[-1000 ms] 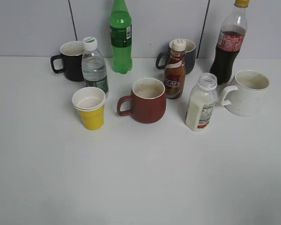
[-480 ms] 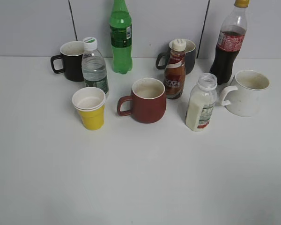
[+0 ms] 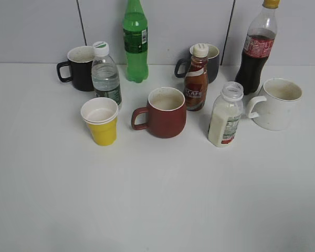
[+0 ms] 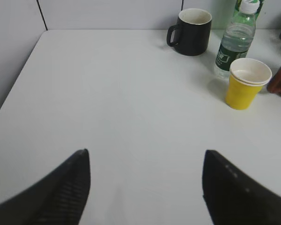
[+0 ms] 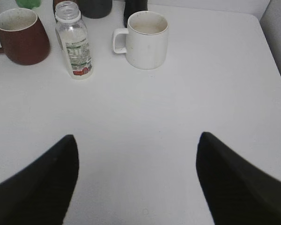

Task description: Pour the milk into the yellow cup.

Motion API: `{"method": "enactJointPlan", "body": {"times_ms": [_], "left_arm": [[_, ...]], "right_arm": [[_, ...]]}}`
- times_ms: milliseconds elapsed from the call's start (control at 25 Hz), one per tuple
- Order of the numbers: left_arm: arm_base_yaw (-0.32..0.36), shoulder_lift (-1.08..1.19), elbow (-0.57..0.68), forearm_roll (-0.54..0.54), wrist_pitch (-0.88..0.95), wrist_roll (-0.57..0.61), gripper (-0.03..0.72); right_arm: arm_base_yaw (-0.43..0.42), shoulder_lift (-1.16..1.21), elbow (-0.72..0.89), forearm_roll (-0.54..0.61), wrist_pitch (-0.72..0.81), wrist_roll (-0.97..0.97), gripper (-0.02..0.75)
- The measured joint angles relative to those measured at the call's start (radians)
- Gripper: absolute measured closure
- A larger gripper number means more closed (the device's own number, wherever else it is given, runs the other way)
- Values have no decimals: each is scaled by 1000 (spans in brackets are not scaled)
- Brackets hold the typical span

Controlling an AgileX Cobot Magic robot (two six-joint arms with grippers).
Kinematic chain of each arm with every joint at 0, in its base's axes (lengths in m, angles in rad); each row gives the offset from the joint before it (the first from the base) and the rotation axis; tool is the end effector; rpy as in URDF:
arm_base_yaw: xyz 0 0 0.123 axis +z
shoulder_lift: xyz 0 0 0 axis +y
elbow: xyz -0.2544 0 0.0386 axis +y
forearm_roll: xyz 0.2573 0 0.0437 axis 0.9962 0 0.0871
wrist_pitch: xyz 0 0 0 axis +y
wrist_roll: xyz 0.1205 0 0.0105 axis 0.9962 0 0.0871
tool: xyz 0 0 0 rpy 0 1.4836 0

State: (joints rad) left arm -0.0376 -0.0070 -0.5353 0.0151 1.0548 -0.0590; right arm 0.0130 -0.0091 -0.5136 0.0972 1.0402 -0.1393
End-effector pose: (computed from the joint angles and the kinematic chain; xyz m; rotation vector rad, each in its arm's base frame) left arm 0.0533 -0.0004 0.2801 -0.0224 1.9962 -0.0443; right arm 0.0559 0.0109 0.2755 -0.1565 1.9915 0.0343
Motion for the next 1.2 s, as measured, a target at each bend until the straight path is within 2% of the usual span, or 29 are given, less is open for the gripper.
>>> {"method": "enactJointPlan", "body": {"times_ms": [720,880,1080,1200], "left_arm": [[-9,0,0,0,0,0,120],[-60,0,0,-20,0,0,120],[-91,0,0,-59,-4,0,120],[-91,0,-8,-63,-28,0,120]], "right_arm": [[0,0,0,0,0,-1,153],[0,7,-4,0,-10,-3,152],[0,87,-16,11,-88,-51,152],[0,157,-16,79,-166,-107,152]]}}
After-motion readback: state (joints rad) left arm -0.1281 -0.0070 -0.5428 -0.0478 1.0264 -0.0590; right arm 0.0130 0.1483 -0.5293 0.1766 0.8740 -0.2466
